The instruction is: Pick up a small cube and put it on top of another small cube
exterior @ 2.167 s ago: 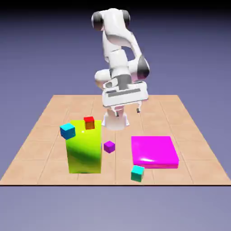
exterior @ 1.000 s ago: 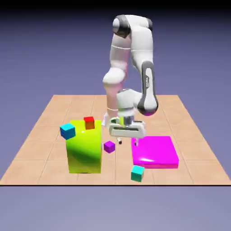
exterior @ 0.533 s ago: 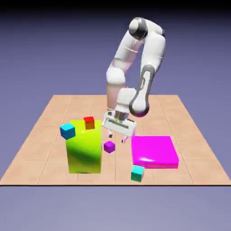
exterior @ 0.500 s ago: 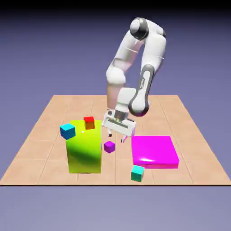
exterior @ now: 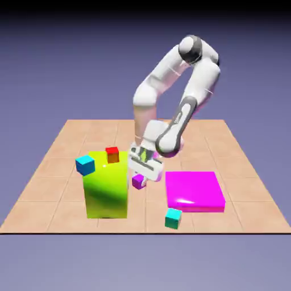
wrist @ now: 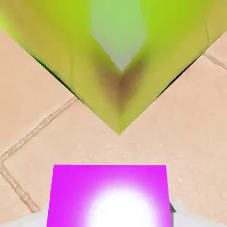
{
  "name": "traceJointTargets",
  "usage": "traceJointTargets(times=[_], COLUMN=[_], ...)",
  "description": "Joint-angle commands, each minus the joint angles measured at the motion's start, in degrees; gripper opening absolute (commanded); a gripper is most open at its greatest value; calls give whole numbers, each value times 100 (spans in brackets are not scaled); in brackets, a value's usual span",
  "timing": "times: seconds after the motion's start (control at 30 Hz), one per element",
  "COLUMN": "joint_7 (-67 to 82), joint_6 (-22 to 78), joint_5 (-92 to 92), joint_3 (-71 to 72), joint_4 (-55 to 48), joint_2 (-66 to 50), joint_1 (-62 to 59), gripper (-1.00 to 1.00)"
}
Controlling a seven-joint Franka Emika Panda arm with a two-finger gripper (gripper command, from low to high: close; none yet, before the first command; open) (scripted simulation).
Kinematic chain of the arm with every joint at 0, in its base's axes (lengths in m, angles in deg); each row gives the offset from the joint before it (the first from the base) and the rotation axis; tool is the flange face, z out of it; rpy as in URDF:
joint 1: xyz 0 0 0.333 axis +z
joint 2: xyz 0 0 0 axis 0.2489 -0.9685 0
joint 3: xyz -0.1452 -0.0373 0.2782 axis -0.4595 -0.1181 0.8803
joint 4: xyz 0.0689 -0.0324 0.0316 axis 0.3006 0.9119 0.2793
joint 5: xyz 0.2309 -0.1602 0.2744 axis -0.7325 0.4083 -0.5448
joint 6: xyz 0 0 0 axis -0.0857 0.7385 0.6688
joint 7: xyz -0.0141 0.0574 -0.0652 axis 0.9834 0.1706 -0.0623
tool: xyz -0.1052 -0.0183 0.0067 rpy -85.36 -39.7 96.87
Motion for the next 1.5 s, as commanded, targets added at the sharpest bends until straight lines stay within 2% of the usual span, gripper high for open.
traceJointTargets(times=[0.0,0.07,0.97,1.23,1.47], joint_7=[30,82,1808,3105,4349], joint_6=[-170,-457,1143,2679,4281], joint_5=[47,154,4407,6387,8131], joint_3=[-208,-542,3051,3360,3088], joint_4=[67,173,-964,-1868,-2868], joint_2=[205,580,3397,3772,3392], joint_1=[198,514,-5092,-6547,-7251], gripper=[-100,-100,-100,-100,-100])
